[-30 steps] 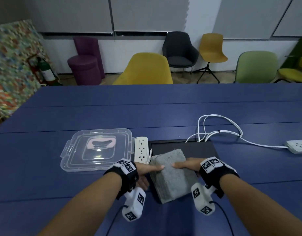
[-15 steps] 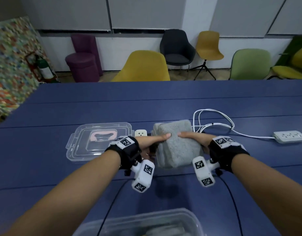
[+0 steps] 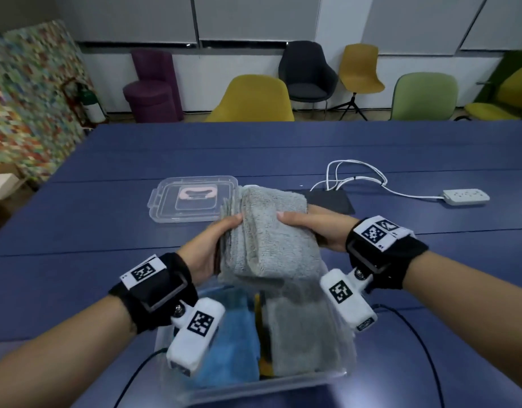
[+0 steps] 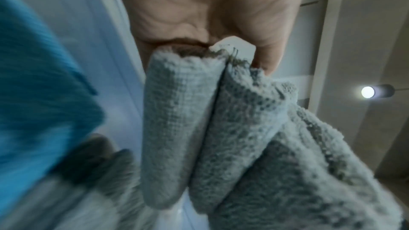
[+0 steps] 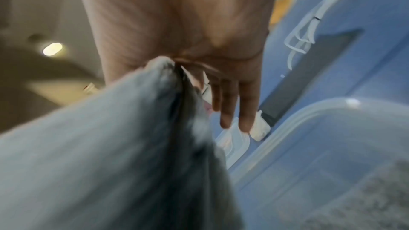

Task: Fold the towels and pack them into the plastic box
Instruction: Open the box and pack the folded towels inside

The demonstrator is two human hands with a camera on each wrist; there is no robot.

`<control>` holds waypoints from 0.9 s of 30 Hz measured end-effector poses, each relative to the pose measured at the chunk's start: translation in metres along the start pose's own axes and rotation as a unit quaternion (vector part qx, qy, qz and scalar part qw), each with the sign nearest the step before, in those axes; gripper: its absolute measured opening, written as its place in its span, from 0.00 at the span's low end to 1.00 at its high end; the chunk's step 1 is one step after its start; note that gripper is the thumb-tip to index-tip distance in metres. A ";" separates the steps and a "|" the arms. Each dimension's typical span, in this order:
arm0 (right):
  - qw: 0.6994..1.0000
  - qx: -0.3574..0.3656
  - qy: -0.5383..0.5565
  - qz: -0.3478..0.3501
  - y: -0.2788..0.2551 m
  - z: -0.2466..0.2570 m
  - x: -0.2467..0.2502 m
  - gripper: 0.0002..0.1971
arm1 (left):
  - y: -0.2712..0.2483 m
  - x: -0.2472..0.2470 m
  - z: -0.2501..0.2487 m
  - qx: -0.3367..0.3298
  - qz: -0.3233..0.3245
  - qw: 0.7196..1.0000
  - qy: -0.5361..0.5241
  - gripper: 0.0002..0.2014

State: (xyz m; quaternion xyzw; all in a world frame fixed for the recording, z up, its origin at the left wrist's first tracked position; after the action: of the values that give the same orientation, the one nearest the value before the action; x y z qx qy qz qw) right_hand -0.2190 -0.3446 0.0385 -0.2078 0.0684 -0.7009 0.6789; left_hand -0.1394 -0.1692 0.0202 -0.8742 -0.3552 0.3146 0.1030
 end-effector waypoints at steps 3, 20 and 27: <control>0.979 0.047 -0.188 -0.063 -0.009 0.010 -0.012 0.37 | -0.022 0.017 0.021 0.036 -0.044 0.998 0.022 0.18; 0.924 -0.017 -0.354 0.145 -0.025 0.030 -0.044 0.19 | -0.060 0.018 0.058 0.068 -0.072 0.994 0.044 0.35; 0.938 -0.038 -0.302 0.165 -0.036 0.030 -0.042 0.24 | -0.058 0.026 0.061 0.053 -0.080 0.995 0.039 0.47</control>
State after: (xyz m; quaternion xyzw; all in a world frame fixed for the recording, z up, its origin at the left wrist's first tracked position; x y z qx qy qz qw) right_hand -0.2408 -0.2958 0.0710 -0.4207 -0.0797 -0.4801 0.7656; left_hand -0.1956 -0.1115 -0.0165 -0.8478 -0.4028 0.2894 0.1879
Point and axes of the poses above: each hand's wrist, its own y-axis towards the middle knuckle, its own x-axis out of the back of the hand, z = x × y, the point moved 2 cm from there along y, towards the middle knuckle, and after that the axes turned 10 degrees about -y, right-handed, at the moved point
